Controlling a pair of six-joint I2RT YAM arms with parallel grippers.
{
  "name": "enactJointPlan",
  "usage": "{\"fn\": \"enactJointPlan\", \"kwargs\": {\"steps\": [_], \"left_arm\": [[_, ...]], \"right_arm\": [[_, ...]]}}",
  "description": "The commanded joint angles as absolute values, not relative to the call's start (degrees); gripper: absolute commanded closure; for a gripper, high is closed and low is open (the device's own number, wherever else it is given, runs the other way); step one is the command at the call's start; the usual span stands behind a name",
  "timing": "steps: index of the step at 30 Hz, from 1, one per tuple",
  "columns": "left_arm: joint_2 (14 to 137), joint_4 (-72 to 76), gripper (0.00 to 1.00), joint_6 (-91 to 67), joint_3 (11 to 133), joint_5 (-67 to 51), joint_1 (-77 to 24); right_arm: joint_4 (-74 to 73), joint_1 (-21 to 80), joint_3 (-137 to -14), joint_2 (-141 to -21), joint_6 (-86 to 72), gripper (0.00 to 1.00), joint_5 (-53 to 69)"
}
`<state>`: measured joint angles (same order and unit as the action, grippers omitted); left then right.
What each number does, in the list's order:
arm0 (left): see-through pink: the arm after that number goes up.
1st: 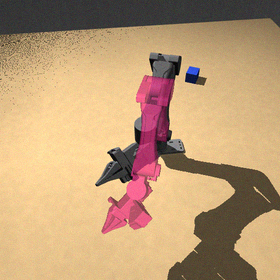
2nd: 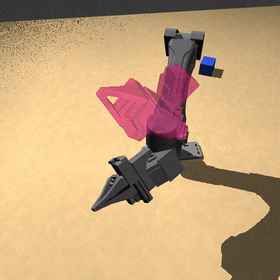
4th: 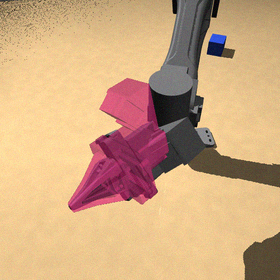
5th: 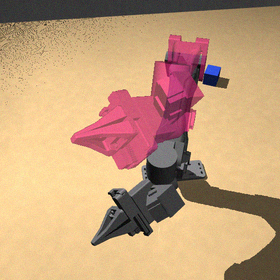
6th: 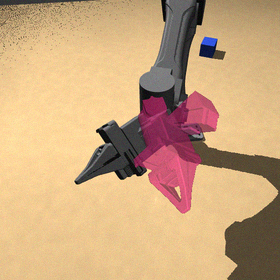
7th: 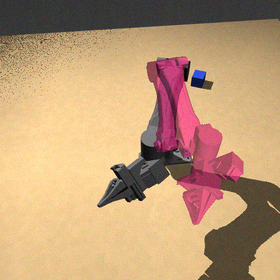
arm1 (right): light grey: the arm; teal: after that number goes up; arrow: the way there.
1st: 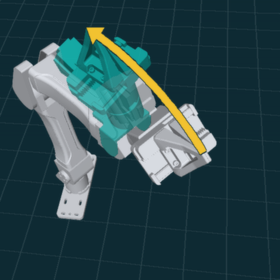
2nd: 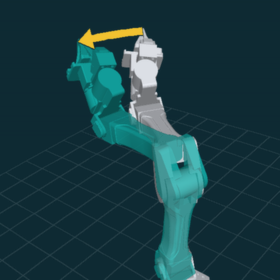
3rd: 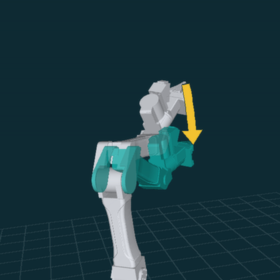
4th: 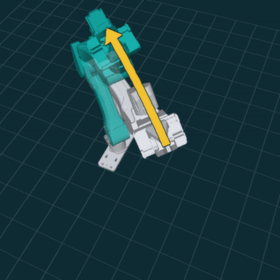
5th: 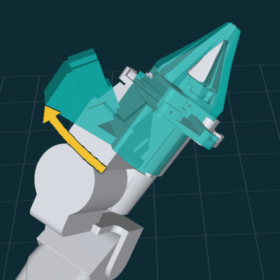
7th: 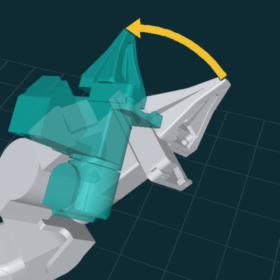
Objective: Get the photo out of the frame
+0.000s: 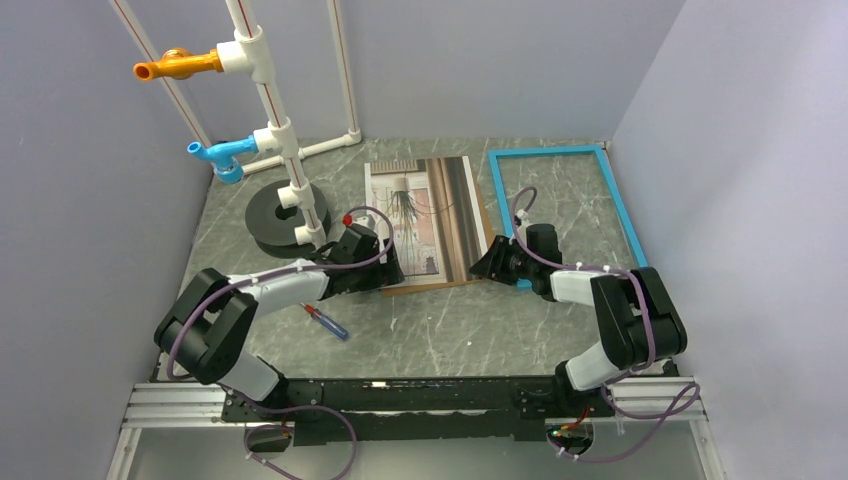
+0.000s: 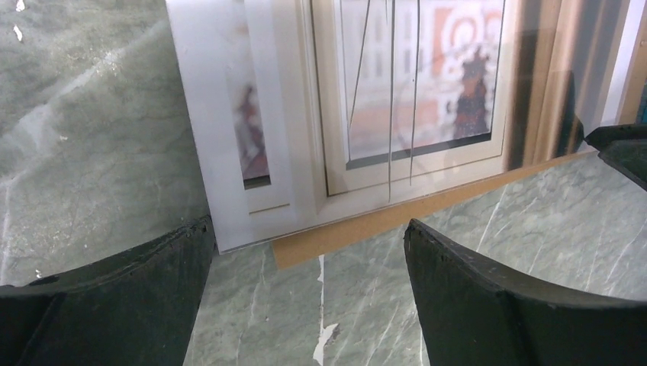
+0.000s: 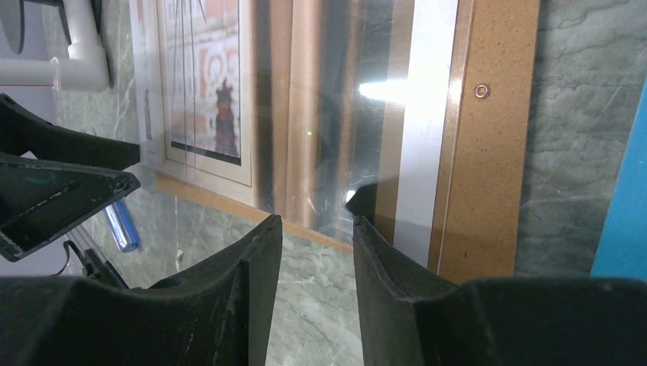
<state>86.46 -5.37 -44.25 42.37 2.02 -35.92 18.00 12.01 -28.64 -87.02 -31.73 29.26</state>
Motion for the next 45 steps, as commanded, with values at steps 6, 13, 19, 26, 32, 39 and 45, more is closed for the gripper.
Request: {"fn": "enactJointPlan", "kwargs": {"steps": [6, 13, 19, 26, 32, 39, 45], "left_arm": [[79.8, -4.6, 0.04, -46.3, 41.6, 0.5, -35.9], [78.4, -5.4, 0.04, -46.8, 42.8, -0.9, -36.7], [77.1, -8.3, 0.03, -46.8, 44.4, -0.3, -37.8], [74.5, -7.4, 0.07, -48.3, 43.6, -1.6, -38.1], [73.6, -8.1, 0.03, -48.8, 43.5, -2.1, -38.1], [73.3, -9.5, 0.01, -49.4, 43.9, -2.5, -38.2], [73.5, -11.8, 0.00, -49.5, 45.1, -2.6, -38.6]], "right_arm": [[21.2, 12.9, -29.9, -89.0, -30.9, 0.59, 30.8], [20.9, 13.4, -30.2, -89.7, -30.6, 0.59, 30.8], [20.7, 13.8, -30.4, -90.1, -30.4, 0.59, 30.6], [19.6, 14.8, -31.0, -90.1, -29.5, 0.58, 29.4], [19.4, 15.2, -31.2, -90.2, -29.3, 0.58, 29.2], [19.2, 15.5, -31.4, -90.3, -29.2, 0.58, 29.0], [19.2, 15.6, -31.5, -90.3, -29.1, 0.58, 29.0]]}}
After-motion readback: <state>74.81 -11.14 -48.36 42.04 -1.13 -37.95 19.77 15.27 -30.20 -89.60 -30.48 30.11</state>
